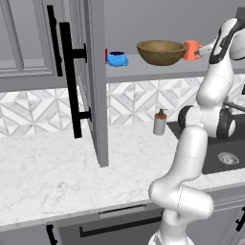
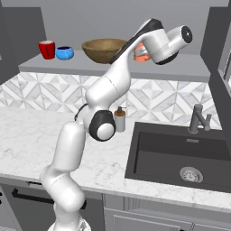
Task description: Gather all objects into one cabinet and sort the glasses and bowls to opposite sides.
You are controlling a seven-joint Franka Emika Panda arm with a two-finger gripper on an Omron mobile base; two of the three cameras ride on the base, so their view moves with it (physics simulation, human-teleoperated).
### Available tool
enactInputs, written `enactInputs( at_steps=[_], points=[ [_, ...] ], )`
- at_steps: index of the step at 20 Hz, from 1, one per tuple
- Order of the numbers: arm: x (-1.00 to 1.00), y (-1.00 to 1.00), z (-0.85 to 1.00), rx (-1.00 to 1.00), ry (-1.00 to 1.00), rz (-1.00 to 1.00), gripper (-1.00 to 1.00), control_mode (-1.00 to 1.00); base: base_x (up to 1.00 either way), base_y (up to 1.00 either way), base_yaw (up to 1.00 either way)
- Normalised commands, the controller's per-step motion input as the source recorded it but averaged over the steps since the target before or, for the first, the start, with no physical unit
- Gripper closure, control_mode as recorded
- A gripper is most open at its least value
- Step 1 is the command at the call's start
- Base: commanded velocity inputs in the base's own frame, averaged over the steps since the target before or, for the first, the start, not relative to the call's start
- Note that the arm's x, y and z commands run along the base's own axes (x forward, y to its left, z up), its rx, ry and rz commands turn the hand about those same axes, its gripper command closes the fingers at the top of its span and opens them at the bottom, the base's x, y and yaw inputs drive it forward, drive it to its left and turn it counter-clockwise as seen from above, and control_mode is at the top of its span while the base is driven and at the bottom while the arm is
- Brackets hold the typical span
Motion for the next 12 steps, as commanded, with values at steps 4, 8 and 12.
enactInputs(
  at_steps=[4, 8, 12],
  points=[
    [0.0, 0.0, 0.0, 0.0, 0.0, 0.0, 1.0, -1.0, 0.0, 0.0, 0.0],
    [0.0, 0.0, 0.0, 0.0, 0.0, 0.0, 1.0, -1.0, 0.0, 0.0, 0.0],
    [0.0, 0.0, 0.0, 0.0, 0.0, 0.0, 1.0, -1.0, 0.0, 0.0, 0.0]
  ],
)
